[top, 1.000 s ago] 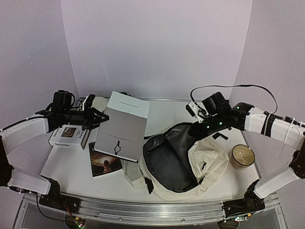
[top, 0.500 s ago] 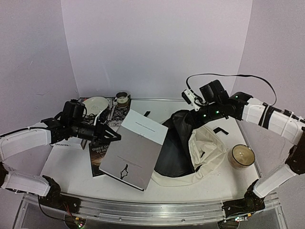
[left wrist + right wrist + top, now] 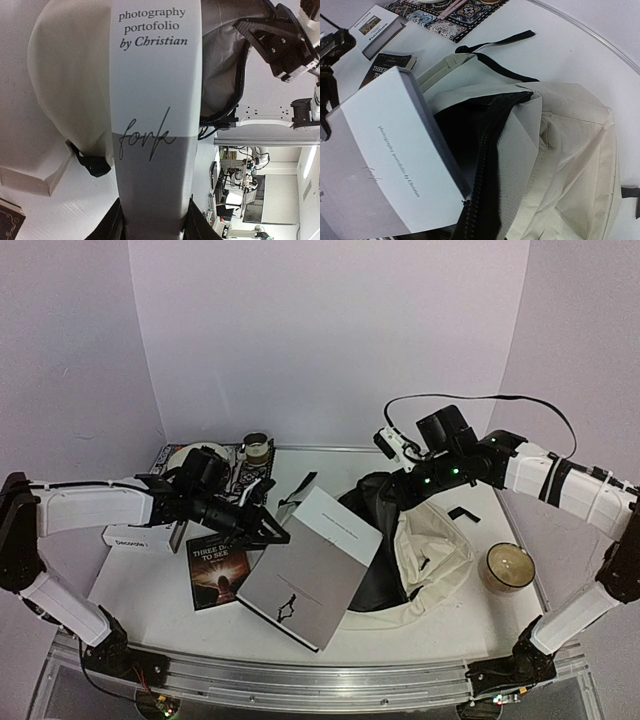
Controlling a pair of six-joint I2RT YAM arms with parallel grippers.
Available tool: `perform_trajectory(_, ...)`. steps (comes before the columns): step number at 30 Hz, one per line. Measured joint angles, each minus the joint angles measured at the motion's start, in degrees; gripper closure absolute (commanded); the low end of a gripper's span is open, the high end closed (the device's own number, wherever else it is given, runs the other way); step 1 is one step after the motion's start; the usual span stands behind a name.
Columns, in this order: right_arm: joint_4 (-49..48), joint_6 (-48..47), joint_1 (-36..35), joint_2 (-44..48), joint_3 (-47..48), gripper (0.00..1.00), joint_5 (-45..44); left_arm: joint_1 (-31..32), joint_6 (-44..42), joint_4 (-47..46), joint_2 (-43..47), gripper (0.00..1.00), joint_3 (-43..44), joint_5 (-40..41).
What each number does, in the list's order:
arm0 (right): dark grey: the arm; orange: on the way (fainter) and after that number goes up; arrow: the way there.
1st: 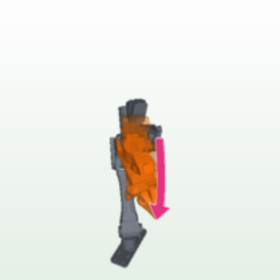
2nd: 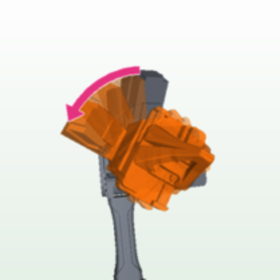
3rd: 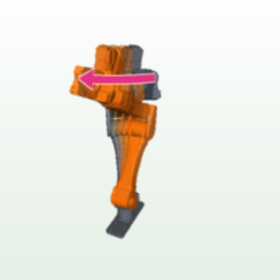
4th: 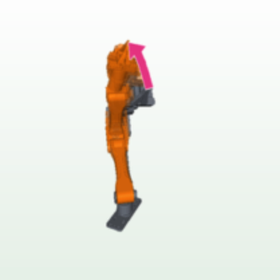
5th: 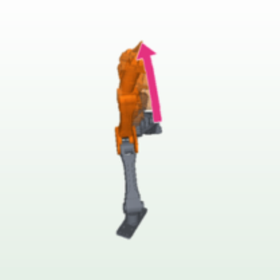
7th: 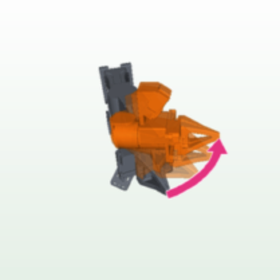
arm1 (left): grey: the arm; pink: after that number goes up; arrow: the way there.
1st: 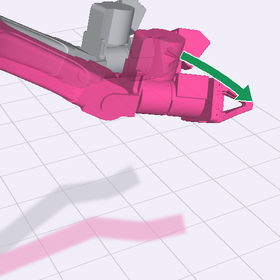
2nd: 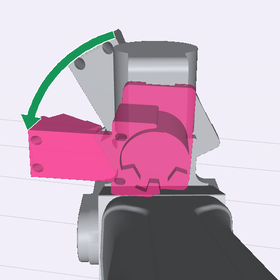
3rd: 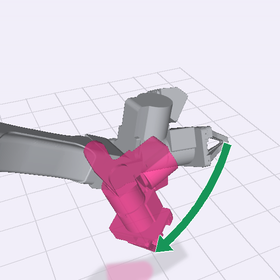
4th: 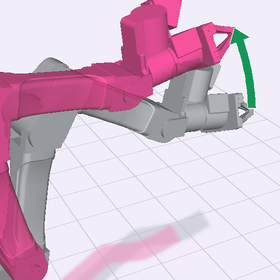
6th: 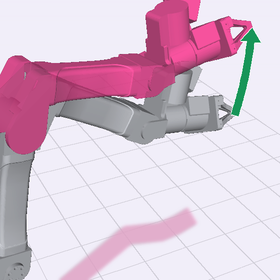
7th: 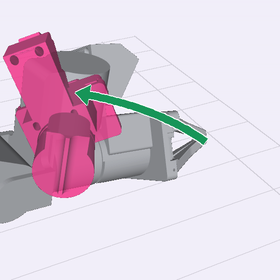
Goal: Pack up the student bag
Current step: Place the book in the largest pocket of the bag.
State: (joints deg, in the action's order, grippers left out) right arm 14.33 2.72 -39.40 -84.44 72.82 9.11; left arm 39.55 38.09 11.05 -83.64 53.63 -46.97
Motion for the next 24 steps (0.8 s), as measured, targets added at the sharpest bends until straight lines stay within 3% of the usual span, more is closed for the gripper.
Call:
perform_trajectory(10, 0.1, -0.1, -0.8, 0.0, 0.0, 1.0, 5.1, 1.1, -3.8, 1.4, -11.4, 0.68, 7.9, -2.8)
perform_trajectory(24, 1.1, -1.0, -9.2, -1.9, 4.3, 1.0, 5.6, 2.9, -7.2, 7.1, -20.5, 0.64, 19.8, -3.0)
